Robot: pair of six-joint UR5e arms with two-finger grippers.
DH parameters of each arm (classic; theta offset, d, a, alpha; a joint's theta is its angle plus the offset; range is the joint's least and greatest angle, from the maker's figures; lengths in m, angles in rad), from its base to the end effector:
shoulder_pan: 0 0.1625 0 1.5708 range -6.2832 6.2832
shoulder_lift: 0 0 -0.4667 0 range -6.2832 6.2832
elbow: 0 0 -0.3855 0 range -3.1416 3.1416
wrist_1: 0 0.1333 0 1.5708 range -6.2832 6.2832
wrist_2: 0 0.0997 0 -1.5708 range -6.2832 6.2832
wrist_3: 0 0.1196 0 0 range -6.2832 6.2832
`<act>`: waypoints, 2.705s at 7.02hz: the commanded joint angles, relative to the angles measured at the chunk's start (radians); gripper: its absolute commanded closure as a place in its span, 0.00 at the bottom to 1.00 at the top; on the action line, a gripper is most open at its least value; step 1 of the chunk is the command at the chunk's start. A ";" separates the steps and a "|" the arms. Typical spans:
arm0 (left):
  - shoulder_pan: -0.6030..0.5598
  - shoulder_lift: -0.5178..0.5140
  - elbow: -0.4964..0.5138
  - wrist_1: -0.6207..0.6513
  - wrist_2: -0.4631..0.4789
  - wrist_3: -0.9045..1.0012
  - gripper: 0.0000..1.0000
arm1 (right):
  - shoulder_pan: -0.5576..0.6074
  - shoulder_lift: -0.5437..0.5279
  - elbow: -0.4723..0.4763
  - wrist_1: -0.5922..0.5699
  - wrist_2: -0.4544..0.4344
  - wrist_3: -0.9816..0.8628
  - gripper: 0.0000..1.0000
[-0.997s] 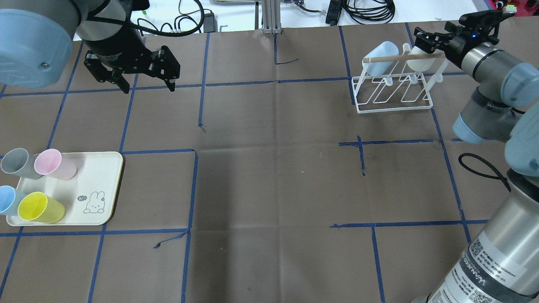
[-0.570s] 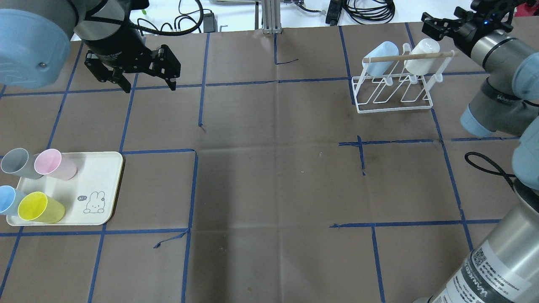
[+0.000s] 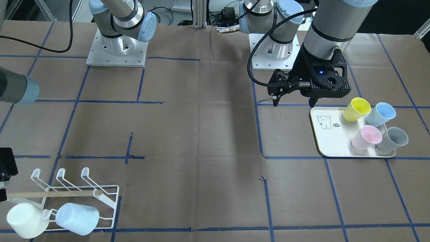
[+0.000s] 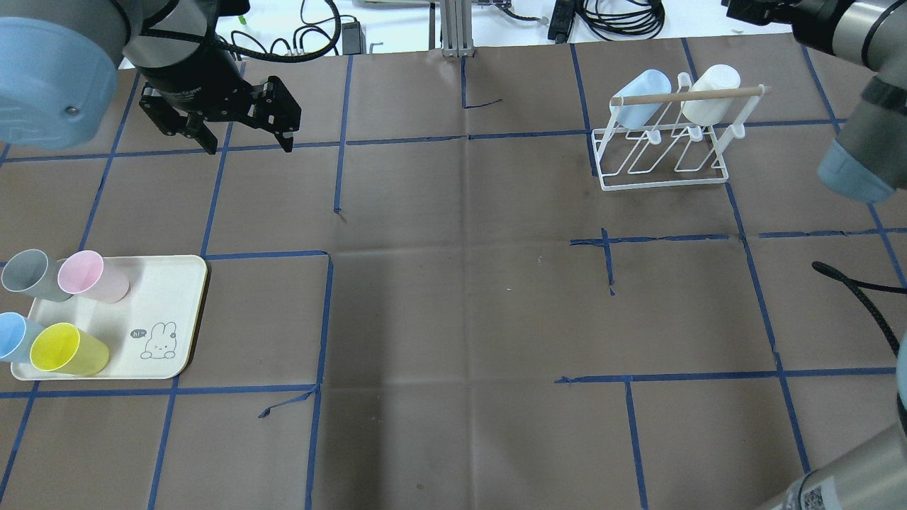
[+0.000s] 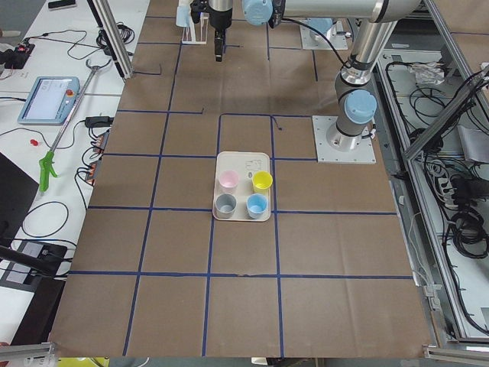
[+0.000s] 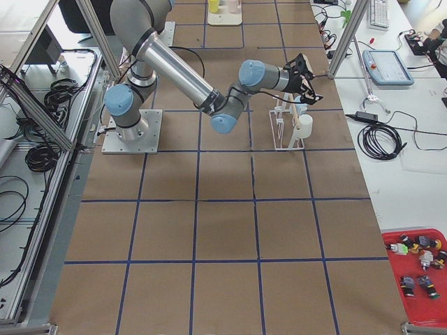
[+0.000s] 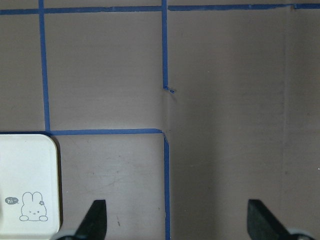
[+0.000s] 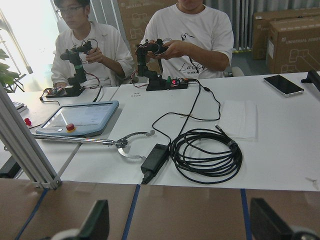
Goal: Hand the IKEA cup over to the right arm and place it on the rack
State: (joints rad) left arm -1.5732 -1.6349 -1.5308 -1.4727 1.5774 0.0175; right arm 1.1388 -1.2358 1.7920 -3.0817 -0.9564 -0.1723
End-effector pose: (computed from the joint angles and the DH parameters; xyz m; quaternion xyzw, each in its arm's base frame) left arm -0.1338 -0.5232 0.5070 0.0098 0.9993 -0.0370 0.0036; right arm -0.0752 -0.6461 0.4246 -0.0281 0.8575 -0.4980 0.1261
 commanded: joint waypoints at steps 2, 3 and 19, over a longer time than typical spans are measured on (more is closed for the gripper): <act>0.002 0.000 0.000 0.000 0.001 0.002 0.01 | 0.033 -0.083 -0.034 0.414 -0.190 -0.030 0.00; 0.008 0.000 0.000 0.000 0.001 0.002 0.01 | 0.074 -0.099 -0.074 0.578 -0.296 -0.029 0.00; 0.025 0.001 0.006 -0.001 -0.010 -0.021 0.00 | 0.415 -0.427 -0.120 1.646 -0.593 0.079 0.00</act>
State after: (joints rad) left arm -1.5478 -1.6337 -1.5243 -1.4752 1.5682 -0.0031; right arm 1.5524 -1.6683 1.6627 -1.4232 -1.5298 -0.1052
